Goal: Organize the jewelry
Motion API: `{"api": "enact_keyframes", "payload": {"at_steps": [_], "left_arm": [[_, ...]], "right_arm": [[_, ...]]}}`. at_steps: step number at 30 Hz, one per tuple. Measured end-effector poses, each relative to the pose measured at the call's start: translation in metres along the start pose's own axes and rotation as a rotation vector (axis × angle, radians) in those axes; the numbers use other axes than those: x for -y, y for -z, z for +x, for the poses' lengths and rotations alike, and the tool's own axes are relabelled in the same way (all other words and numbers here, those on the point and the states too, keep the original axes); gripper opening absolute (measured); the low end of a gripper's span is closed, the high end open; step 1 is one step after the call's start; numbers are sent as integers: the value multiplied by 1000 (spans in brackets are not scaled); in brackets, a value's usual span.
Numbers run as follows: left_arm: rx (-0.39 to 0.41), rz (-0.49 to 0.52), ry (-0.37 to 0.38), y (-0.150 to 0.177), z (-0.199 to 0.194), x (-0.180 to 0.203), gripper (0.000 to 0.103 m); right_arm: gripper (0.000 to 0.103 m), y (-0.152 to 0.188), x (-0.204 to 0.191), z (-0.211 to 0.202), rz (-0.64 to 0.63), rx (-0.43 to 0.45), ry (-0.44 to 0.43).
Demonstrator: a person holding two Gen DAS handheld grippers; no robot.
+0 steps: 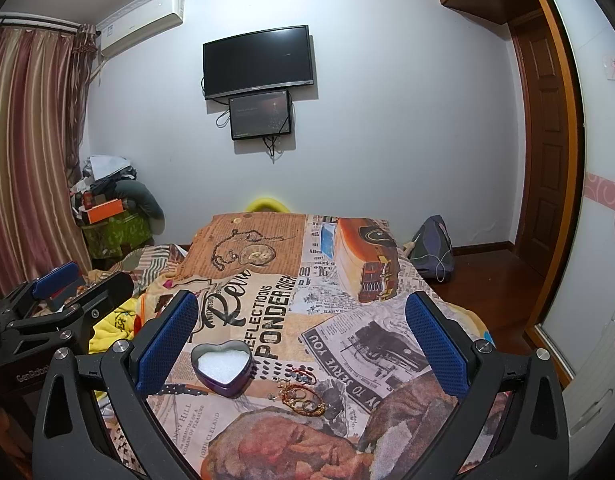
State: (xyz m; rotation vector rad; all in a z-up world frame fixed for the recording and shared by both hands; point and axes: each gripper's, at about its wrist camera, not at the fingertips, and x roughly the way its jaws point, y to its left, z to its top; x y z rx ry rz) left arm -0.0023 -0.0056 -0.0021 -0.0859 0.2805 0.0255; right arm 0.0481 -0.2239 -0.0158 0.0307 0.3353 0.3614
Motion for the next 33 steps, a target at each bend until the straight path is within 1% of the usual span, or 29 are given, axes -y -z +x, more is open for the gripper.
{"api": "enact_keyframes", "payload": {"at_steps": [33], "left_arm": [[3, 1, 6, -4, -4, 0, 103]], "right_arm": [[103, -4, -3, -1, -1, -1, -2]]}}
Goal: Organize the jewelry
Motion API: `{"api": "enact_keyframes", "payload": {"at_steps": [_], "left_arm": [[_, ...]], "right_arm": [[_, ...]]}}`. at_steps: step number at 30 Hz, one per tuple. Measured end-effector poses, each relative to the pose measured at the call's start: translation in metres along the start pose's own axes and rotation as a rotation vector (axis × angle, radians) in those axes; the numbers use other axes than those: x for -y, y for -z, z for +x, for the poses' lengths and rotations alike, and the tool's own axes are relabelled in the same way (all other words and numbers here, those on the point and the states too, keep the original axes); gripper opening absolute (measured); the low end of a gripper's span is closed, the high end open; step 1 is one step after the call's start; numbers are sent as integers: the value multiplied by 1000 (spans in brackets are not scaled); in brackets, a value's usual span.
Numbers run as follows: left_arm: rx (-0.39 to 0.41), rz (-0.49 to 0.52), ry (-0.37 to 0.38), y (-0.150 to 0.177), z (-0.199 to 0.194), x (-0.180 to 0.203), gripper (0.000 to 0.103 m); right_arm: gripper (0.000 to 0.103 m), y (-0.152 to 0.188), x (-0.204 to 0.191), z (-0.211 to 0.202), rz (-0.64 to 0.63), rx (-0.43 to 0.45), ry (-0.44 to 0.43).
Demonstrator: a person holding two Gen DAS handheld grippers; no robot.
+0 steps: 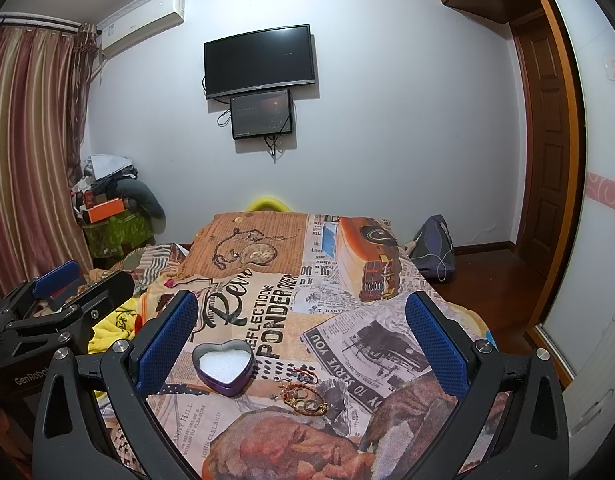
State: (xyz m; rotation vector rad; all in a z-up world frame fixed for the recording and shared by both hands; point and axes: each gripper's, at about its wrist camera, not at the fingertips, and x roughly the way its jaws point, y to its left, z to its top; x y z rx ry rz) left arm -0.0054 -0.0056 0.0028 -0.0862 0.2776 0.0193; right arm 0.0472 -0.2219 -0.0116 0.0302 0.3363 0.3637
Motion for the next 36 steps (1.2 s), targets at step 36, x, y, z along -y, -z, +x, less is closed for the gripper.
{"api": "enact_keyframes", "payload": {"at_steps": [36], "left_arm": [[-341, -4, 41, 61, 112, 2, 103]], "right_arm": [[103, 58, 51, 81, 5, -289, 111]]}}
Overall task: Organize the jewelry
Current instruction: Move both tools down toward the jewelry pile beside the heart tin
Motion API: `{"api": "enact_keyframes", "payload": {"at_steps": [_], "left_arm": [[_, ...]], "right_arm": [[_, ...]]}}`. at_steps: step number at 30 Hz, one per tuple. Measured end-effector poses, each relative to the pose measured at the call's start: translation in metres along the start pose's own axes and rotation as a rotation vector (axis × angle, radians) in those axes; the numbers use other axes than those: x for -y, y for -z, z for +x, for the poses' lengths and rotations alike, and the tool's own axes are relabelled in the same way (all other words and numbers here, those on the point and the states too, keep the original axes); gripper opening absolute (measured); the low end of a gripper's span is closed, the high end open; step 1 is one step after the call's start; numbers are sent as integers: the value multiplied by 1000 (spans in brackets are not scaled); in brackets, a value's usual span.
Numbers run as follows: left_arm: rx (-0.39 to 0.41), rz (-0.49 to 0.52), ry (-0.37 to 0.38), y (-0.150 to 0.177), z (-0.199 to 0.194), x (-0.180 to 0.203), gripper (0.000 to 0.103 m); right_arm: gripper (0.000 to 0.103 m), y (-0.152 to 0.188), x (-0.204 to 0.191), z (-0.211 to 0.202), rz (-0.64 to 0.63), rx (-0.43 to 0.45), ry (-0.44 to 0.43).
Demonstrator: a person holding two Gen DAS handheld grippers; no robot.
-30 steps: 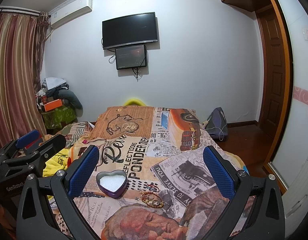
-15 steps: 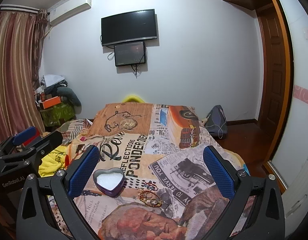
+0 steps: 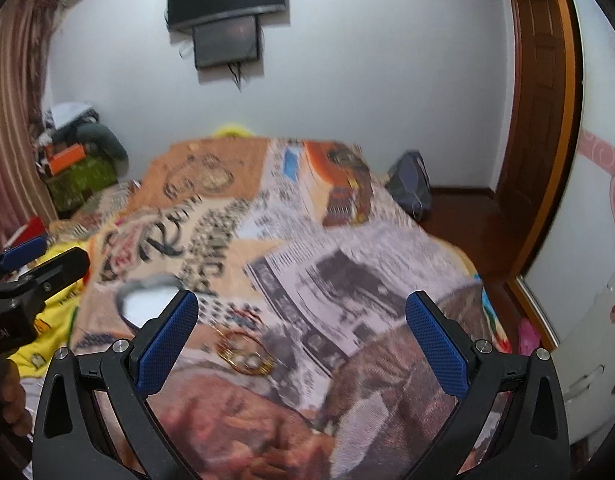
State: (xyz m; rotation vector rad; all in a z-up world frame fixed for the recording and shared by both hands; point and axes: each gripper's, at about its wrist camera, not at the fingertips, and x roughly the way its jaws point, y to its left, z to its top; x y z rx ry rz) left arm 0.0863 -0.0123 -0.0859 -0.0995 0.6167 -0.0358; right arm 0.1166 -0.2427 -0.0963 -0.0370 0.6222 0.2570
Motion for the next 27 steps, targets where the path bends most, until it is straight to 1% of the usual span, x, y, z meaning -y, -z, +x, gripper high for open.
{"api": "enact_keyframes", "payload": {"at_steps": [1, 3, 4, 5, 7, 9, 12, 13, 14, 15, 17, 19, 20, 21, 23, 24, 25, 27], "left_arm": [[-35, -2, 15, 5, 10, 0, 103], [-84, 2, 33, 12, 23, 2, 92], [-118, 12, 45, 18, 32, 5, 90], [-137, 18, 52, 22, 37, 7, 86], [-176, 29, 68, 31, 47, 11, 80], [-221, 31, 96, 39, 56, 14, 72], [-277, 23, 140, 47, 68, 17, 53], [-292, 17, 156, 50, 72, 18, 50], [-304, 15, 166, 52, 75, 18, 44], [-315, 16, 172, 53, 78, 19, 37], [-334, 19, 183, 55, 85, 22, 31], [-348, 26, 192, 58, 90, 25, 27], [-352, 32, 190, 58, 92, 25, 24], [-355, 39, 185, 59, 94, 27, 23], [-357, 47, 173, 59, 99, 26, 21], [-358, 49, 168, 59, 101, 26, 20], [-360, 50, 163, 59, 103, 25, 20], [-366, 49, 159, 60, 108, 23, 20]], "right_arm": [[103, 5, 4, 8, -3, -25, 6], [103, 11, 9, 15, -9, -62, 9], [103, 11, 11, 17, -10, -75, 6], [102, 15, 13, 22, -8, -92, -1], [97, 19, 15, 29, -8, -109, -12], [93, 23, 17, 36, -13, -130, -27], [84, 26, 19, 45, -10, -149, -60], [81, 28, 20, 47, -6, -158, -78], [79, 28, 19, 50, -2, -165, -94], [75, 28, 19, 52, -1, -171, -105], [70, 30, 17, 55, -2, -185, -139], [63, 32, 15, 58, -4, -192, -166], [62, 32, 13, 58, -5, -197, -181], [59, 32, 12, 61, -7, -201, -194], [49, 32, 8, 65, -13, -206, -220], [41, 32, 6, 67, -19, -211, -226], [37, 32, 4, 69, -24, -218, -237], [35, 34, 1, 74, -31, -231, -260]]}}
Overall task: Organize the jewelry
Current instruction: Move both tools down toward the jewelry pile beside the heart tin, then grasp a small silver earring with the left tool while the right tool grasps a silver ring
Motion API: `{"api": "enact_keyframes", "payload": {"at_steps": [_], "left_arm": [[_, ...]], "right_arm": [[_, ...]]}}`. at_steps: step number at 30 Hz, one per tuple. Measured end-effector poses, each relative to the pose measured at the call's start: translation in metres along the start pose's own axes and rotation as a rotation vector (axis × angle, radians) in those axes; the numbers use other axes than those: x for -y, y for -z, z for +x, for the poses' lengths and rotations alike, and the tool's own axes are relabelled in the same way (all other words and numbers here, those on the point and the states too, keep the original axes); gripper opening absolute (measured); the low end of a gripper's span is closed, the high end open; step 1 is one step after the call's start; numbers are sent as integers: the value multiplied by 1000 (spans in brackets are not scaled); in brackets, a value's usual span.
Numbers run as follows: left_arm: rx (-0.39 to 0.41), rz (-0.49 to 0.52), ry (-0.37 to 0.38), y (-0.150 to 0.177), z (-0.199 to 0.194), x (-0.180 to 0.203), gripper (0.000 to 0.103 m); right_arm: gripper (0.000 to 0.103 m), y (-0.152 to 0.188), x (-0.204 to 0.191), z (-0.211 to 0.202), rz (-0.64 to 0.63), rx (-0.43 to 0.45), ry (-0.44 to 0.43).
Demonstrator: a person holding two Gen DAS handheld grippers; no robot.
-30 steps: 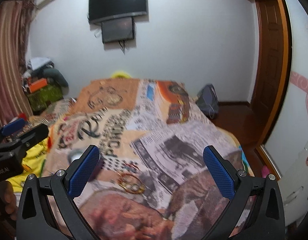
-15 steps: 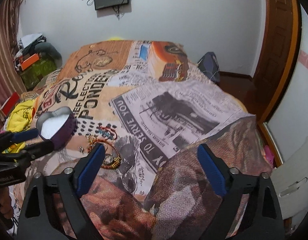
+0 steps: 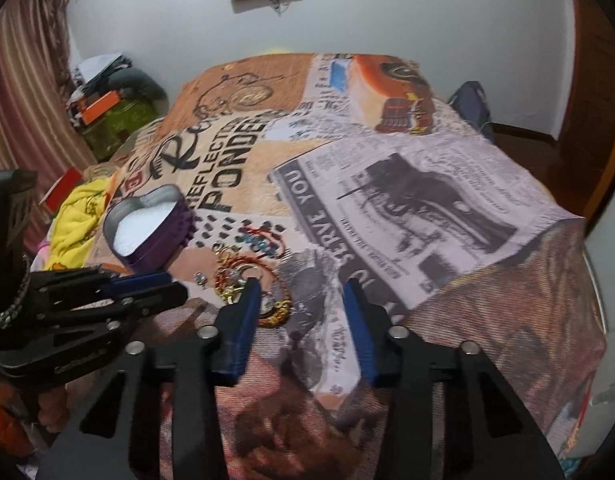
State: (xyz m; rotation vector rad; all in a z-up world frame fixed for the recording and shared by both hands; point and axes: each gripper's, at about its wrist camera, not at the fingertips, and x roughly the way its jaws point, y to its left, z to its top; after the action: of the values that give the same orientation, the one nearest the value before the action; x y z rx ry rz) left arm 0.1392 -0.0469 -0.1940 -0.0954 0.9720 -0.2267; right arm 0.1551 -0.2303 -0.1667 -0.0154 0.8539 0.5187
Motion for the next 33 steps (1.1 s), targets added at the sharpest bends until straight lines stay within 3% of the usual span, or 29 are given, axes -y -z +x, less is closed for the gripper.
{"api": "enact_keyframes", "payload": {"at_steps": [8, 11, 25, 28, 33], "left_arm": [[-19, -1, -13, -1, 14, -6, 20], [-14, 7, -16, -2, 15, -5, 20], [-12, 22, -10, -6, 25, -5, 20], [-5, 29, -20, -7, 27, -4, 13], [1, 19, -8, -6, 25, -5, 12]], "right_arm": [[32, -1, -9, 19, -30, -46, -91], [20, 0, -12, 26, -33, -72, -122], [20, 2, -8, 45, -40, -155, -132], [20, 3, -9, 45, -51, -162, -132], [20, 1, -7, 45, -41, -178, -145]]}}
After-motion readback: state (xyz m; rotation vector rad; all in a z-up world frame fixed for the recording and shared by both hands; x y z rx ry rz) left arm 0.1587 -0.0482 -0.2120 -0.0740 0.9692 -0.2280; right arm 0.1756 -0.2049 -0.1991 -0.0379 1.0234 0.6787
